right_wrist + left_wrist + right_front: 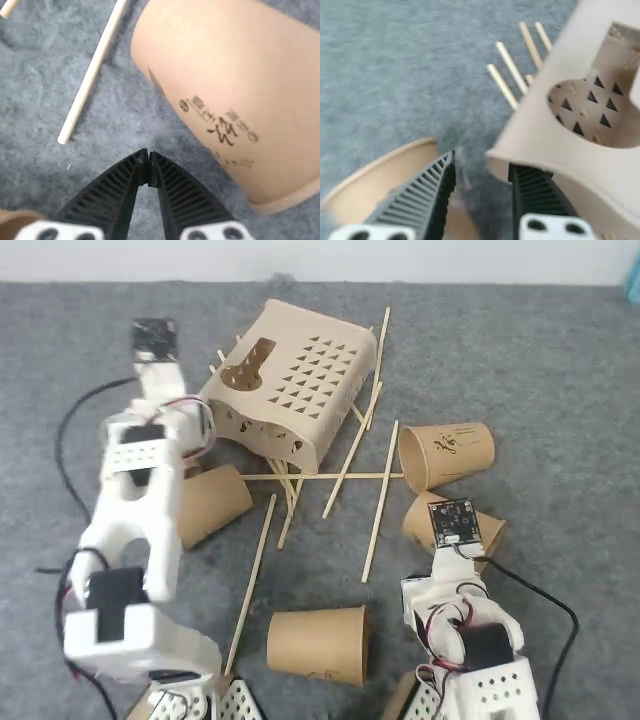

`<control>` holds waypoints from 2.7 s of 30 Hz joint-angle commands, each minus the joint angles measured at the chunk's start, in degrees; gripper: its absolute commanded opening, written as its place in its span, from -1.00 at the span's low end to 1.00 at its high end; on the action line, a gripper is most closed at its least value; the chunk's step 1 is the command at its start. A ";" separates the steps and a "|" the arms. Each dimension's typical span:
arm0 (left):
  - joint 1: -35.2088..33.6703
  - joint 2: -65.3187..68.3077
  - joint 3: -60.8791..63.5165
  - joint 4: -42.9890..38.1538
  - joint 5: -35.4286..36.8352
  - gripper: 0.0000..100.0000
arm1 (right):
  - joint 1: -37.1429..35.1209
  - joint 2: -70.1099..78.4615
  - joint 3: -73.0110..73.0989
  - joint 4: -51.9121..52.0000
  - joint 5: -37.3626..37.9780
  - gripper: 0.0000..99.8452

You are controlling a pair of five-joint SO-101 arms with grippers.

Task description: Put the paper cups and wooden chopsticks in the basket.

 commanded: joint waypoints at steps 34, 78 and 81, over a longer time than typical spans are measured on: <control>6.15 -25.05 -9.63 13.98 23.30 -0.98 | 0.48 -0.04 -2.11 -1.45 0.62 -0.98; -3.16 6.15 -58.77 50.64 46.42 -0.56 | 3.03 -0.04 -2.11 -1.36 0.62 -0.98; -4.22 9.23 -59.03 54.33 48.70 -0.60 | 3.12 -0.04 -2.11 -1.27 0.62 -0.98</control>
